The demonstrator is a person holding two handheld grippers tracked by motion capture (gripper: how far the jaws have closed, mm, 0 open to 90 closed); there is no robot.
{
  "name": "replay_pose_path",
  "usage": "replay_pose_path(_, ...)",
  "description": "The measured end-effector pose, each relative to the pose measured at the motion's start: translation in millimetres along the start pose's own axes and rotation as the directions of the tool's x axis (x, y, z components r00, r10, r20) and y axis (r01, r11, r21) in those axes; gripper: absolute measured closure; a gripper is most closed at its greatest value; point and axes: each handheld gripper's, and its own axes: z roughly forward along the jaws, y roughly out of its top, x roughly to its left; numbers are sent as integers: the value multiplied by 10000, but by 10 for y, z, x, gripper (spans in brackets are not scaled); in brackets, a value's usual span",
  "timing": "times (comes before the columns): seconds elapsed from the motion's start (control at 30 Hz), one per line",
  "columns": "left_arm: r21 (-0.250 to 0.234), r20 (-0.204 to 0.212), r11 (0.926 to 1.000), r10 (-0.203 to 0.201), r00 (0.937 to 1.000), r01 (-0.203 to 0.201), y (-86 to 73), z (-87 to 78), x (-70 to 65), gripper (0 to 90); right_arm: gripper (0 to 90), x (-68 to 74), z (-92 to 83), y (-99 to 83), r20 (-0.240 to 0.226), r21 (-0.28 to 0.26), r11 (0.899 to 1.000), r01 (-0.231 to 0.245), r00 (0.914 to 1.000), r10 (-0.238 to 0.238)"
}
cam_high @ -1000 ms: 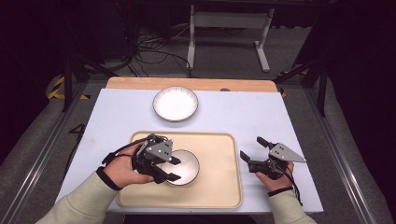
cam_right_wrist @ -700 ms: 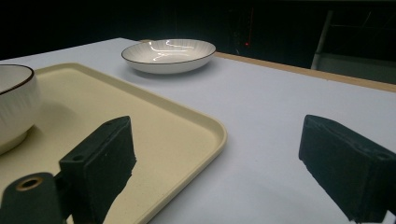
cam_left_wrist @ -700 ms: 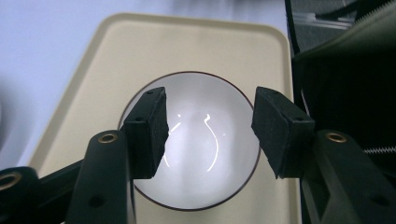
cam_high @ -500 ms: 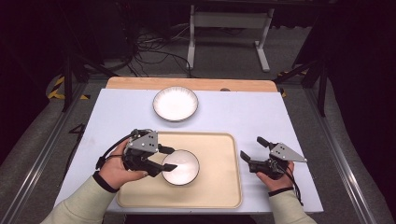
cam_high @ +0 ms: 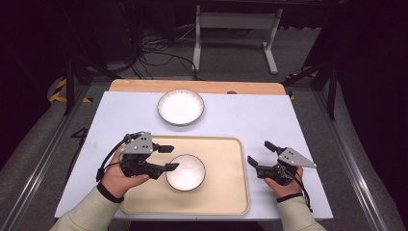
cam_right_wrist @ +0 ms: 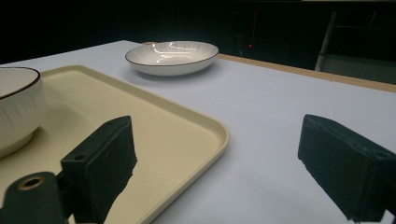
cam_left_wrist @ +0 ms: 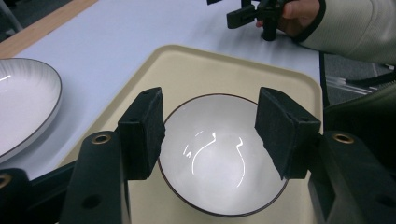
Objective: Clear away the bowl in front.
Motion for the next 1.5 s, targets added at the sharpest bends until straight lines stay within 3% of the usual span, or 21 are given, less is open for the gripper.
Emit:
replay_pose_path(0.27,-686,-395,9969,-407,9984,379,-130,-122,35,390,118,6,0,0,-6,22,10000,63,10000,-63)
replay_pose_path(0.43,-1015,-811,9928,-715,9941,631,-271,-241,58,377,119,9,0,0,-26,25,10000,85,10000,-84)
replay_pose_path(0.6,-1392,-1322,9841,-1293,9828,1107,-488,-374,108,364,119,8,0,-1,-38,21,10000,90,10000,-90)
replay_pose_path(0.67,-1472,-1393,9824,-1353,9810,1146,-524,-399,123,359,119,7,0,0,-42,28,10000,81,10000,-81)
replay_pose_path(0.77,-1845,-1769,9759,-1497,9728,1167,-669,-486,138,342,119,4,2,0,-38,34,10000,74,10000,-73)
replay_pose_path(0.9,-2001,-1944,9720,-1626,9673,1232,-785,-528,142,329,119,3,1,0,-43,28,10000,64,10000,-63)
replay_pose_path(1.07,-2159,-2201,9638,-2041,9539,1564,-958,-593,163,303,118,3,0,0,-51,22,10000,61,10000,-61)
replay_pose_path(1.1,-2329,-2170,9573,-2228,9504,1712,-994,-599,161,296,119,3,1,0,-53,21,10000,60,10000,-60)
replay_pose_path(1.2,-2295,-2280,9559,-2359,9446,1833,-1089,-628,167,279,119,2,1,-1,-51,20,10000,64,10000,-64)
replay_pose_path(1.33,-2363,-2401,9547,-2378,9412,1809,-1210,-662,179,271,119,1,1,0,-55,26,10000,44,10000,-44)
replay_pose_path(1.37,-2528,-2385,9504,-2428,9403,1813,-1243,-669,178,267,119,3,0,0,-61,27,10000,40,10000,-40)
replay_pose_path(1.43,-2603,-2484,9505,-2360,9395,1700,-1287,-687,187,253,119,2,1,-1,-55,23,10000,66,10000,-66)
replay_pose_path(1.5,-2774,-2521,9455,-2432,9366,1708,-1332,-695,188,244,119,2,0,0,-49,29,10000,66,10000,-66)
